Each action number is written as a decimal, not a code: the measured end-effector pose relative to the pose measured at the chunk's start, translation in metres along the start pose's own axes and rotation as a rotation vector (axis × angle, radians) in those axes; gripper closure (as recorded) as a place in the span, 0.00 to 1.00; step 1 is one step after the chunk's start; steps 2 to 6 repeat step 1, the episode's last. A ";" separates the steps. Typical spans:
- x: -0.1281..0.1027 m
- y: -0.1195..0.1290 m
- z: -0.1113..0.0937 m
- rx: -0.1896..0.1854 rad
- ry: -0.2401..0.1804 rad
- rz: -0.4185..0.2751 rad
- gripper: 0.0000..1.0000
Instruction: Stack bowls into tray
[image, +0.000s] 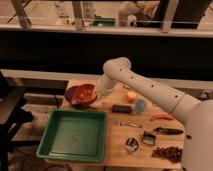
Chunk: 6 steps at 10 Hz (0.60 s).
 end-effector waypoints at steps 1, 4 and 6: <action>0.000 -0.006 -0.002 -0.002 0.012 -0.011 1.00; 0.000 -0.006 -0.002 -0.002 0.012 -0.011 1.00; 0.000 -0.006 -0.002 -0.002 0.012 -0.011 1.00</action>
